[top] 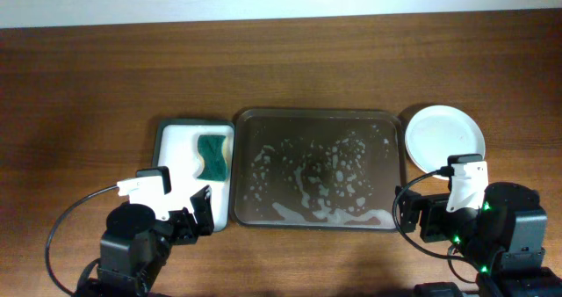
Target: Clean dirty plates on tray and stack at the side
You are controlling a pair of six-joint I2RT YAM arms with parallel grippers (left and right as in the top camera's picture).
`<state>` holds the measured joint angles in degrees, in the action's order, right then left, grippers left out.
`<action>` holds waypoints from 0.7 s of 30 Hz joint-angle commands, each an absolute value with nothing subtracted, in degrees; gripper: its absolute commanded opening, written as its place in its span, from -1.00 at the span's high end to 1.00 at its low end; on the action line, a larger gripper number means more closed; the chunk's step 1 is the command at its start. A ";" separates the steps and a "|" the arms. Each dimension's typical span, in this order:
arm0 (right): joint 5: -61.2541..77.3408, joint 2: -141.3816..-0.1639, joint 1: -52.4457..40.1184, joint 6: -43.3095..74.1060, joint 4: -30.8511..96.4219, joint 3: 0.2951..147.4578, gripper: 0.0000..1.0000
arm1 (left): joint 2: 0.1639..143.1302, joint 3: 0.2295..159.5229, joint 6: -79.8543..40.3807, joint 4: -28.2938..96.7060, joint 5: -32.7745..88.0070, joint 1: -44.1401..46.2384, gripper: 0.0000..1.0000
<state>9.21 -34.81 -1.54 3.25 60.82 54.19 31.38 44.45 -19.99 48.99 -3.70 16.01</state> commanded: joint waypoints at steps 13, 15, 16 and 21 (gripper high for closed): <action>8.38 -5.63 -5.65 3.46 33.10 30.76 -0.97 | 31.16 43.97 -20.56 48.88 -4.54 16.19 -0.99; 8.23 -2.07 -5.61 3.42 22.74 22.39 -0.97 | 31.16 43.97 -20.56 48.88 -4.54 16.19 -0.99; 7.44 -1.32 -5.61 3.44 19.14 19.18 -0.97 | 31.16 43.97 -20.56 48.88 -4.54 16.21 -0.99; 6.81 -0.19 -5.61 3.42 1.69 5.98 -0.97 | 31.16 43.97 -20.56 48.88 -4.54 16.19 -0.99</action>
